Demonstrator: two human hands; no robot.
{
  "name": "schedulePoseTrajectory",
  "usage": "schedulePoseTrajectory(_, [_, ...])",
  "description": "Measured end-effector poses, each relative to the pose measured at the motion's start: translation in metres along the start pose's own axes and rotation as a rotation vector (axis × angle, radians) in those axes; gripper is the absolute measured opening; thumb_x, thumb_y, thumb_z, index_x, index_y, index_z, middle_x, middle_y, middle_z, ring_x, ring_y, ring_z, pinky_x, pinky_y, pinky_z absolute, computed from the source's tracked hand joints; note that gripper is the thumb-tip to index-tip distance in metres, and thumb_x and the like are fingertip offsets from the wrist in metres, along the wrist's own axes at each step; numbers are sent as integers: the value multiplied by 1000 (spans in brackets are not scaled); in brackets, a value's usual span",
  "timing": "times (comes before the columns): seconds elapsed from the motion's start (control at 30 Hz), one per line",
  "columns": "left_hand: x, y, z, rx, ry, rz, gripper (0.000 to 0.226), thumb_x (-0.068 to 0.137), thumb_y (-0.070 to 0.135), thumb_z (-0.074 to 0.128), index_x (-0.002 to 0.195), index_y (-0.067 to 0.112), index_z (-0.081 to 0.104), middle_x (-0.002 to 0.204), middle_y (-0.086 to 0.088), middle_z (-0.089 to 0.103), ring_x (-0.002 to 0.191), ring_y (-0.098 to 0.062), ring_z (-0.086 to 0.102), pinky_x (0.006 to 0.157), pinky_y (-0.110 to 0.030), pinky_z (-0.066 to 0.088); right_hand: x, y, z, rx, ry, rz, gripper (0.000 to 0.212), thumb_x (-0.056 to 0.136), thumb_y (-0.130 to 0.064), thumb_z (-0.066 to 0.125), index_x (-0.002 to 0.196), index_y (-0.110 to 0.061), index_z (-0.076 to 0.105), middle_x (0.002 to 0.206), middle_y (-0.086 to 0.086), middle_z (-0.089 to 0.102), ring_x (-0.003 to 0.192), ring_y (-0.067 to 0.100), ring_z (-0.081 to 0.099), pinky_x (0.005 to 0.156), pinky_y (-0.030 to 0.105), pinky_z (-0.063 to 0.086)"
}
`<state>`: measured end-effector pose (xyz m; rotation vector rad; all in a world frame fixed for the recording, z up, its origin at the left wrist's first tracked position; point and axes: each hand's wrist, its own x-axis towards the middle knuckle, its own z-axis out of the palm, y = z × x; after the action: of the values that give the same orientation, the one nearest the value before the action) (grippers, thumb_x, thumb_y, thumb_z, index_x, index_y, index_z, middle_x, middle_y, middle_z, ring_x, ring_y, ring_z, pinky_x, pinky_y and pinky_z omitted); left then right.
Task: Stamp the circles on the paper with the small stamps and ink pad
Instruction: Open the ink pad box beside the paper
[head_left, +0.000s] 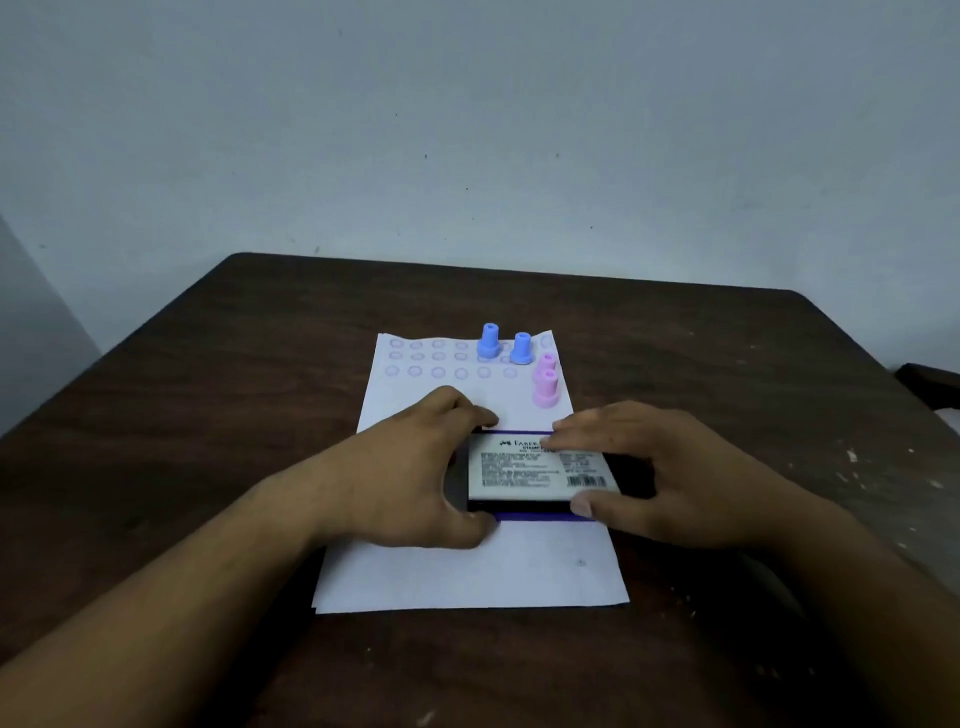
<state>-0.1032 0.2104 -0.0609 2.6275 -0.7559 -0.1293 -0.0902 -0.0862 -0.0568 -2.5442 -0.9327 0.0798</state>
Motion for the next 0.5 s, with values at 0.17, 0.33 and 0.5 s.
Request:
schedulePoseTrajectory(0.17, [-2,-3,-2,-113,-1,-34,110,59,76,80,151,49,25,121,34,42,108,8,51,83,-7,46,2,2,4,225,217,-16,35,98,-50,58,125,-34,73,122,-22,72,116,5,67,90,17,52])
schedulePoseTrajectory(0.33, [-4,-1,-7,-220,-1,-34,100,56,73,85,138,59,29,116,42,45,108,8,53,74,-6,46,9,0,11,409,335,150,40,98,-66,43,115,-42,70,109,-26,72,105,3,68,73,20,59])
schedulePoseTrajectory(0.5, [-2,0,-7,-258,-6,-66,129,51,74,88,149,62,5,118,31,51,106,6,56,74,-10,49,19,6,16,456,458,246,4,102,-36,61,102,-36,65,93,-27,75,75,2,73,60,13,54])
